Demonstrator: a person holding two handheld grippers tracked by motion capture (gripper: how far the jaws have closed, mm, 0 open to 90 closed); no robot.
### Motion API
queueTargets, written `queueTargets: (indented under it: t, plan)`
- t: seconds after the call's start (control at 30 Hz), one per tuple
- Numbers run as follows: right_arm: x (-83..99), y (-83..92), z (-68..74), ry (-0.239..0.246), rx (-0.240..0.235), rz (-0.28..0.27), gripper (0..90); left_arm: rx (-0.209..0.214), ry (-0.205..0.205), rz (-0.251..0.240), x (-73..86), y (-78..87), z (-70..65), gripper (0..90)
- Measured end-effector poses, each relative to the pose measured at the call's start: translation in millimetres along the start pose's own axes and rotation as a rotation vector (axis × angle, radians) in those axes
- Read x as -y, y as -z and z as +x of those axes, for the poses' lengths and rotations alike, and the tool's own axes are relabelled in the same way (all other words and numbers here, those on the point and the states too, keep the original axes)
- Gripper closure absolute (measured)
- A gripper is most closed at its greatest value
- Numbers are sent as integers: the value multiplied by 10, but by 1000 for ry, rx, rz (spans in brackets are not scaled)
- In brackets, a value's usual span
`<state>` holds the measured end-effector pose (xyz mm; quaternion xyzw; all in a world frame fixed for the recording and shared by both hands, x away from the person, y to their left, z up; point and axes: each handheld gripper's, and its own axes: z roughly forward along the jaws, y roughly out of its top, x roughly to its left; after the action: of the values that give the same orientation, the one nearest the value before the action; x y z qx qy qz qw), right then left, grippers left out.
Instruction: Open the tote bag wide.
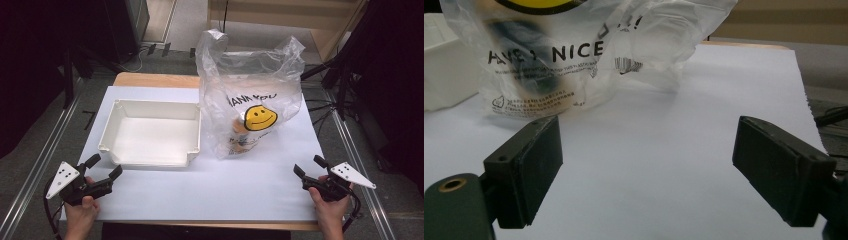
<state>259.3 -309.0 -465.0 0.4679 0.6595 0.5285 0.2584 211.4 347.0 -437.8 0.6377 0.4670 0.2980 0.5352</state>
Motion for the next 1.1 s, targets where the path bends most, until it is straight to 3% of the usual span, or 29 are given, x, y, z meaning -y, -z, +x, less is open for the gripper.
queueTargets:
  t: [0.17,0.27,0.33,0.5,0.73,1.1]
  plan:
    - [-110,-45,49,5,-10,0,133,-15,-20,-5,-95,0,-101,137]
    - [-235,-89,104,27,-20,-12,132,4,-24,-11,-171,-2,-177,137]
    - [-324,-150,135,30,-24,-10,132,13,-5,-11,-211,-22,-216,137]
    - [-471,-297,182,44,-15,9,130,46,-2,23,-308,-158,-293,141]
    - [-616,-456,207,44,-5,31,130,72,10,26,-433,-328,-428,147]
    - [-776,-604,242,46,-21,28,131,131,-10,45,-563,-653,-718,152]
